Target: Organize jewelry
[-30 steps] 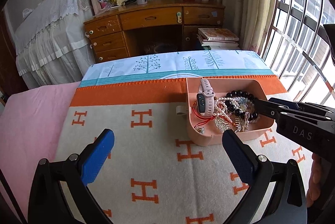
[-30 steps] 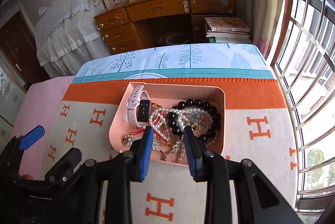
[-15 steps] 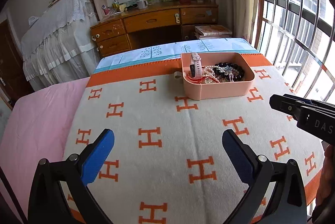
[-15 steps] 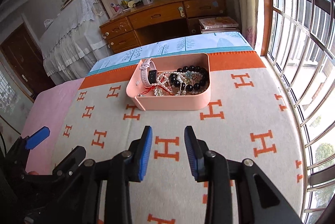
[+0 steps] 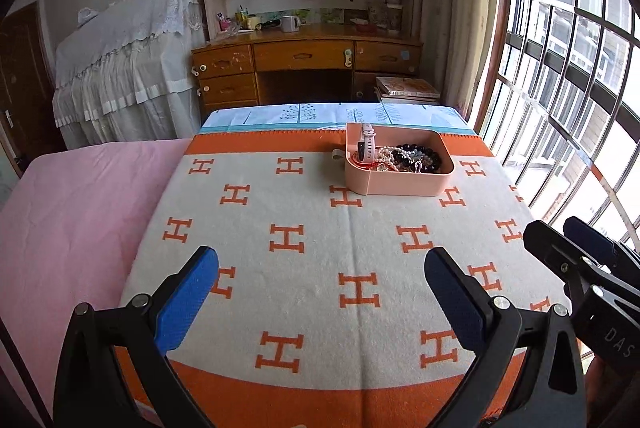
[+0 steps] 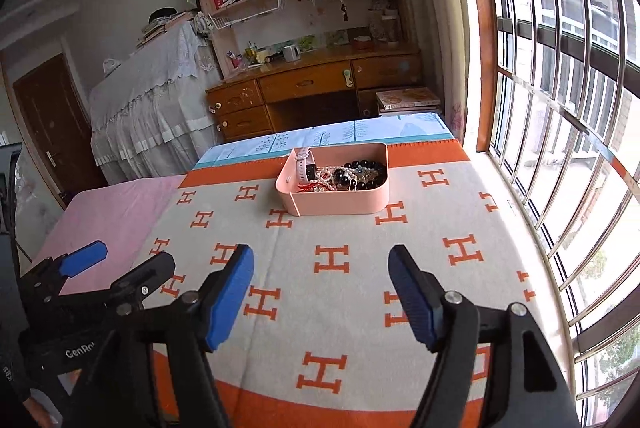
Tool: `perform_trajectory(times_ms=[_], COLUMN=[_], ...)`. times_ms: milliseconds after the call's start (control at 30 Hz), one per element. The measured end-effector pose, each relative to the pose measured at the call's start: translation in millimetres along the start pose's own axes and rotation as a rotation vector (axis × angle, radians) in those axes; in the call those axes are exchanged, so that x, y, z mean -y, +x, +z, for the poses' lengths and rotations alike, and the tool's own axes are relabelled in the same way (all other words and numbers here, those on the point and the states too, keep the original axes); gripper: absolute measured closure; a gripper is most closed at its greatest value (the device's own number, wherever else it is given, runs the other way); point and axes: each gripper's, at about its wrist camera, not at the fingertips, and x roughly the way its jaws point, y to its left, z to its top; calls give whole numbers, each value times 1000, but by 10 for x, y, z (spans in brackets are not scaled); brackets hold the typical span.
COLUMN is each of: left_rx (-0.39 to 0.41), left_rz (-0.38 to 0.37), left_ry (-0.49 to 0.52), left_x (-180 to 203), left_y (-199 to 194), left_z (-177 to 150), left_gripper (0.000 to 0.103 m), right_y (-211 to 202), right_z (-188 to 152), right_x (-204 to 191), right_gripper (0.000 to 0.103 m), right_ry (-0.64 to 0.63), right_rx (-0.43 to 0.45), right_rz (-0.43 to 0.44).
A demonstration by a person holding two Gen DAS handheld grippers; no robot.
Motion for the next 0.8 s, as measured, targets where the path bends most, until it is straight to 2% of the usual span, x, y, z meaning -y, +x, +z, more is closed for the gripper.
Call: perform_trajectory(times_ms=[500,800], left_rx=[32,20], left_rz=[47,54], left_ry=[-6,-11], left_x=[12,25], left_y=[-207,-181], left_z=[-37,-43], left_gripper=[1,1], right_y=[-92,-101], right_z=[-75,-100], right_x=[-18,-48], right_gripper=[31,31], right_ry=[-7,-15], right_rx=[23,24], right_rz=[17,26])
